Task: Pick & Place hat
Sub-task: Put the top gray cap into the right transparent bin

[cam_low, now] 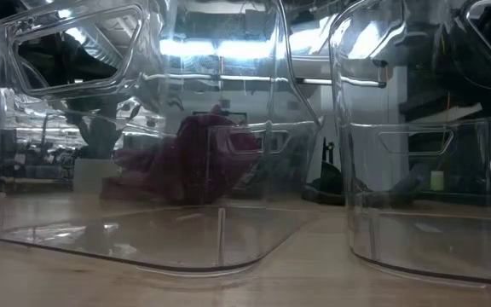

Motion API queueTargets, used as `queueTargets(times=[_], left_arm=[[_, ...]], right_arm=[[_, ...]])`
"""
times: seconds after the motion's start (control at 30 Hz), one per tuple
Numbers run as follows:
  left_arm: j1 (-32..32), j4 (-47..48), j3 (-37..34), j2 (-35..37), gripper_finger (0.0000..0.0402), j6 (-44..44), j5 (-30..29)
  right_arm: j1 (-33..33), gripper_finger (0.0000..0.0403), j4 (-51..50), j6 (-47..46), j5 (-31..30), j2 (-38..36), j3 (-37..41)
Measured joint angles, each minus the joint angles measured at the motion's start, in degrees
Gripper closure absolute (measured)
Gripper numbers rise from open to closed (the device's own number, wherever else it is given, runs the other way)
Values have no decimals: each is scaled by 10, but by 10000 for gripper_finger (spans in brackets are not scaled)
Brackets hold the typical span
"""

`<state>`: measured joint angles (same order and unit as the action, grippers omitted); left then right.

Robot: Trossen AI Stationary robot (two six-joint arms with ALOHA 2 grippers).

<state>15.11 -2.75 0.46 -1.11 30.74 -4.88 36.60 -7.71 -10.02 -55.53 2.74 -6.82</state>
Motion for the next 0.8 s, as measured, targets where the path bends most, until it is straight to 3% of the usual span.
queueTargets(times=[0.2, 0.37, 0.53, 0.8], left_arm=[[0, 0, 0, 0, 265, 0, 0], [0, 0, 0, 0, 265, 0, 0], [0, 0, 0, 0, 265, 0, 0], [0, 0, 0, 0, 265, 0, 0]], right_arm=[[-8, 225, -237, -1, 48, 92, -178], [-58, 225, -251, -70, 67, 248, -292], [-135, 225, -277, -75, 100, 367, -391], [-183, 225, -332, -62, 108, 530, -552]])
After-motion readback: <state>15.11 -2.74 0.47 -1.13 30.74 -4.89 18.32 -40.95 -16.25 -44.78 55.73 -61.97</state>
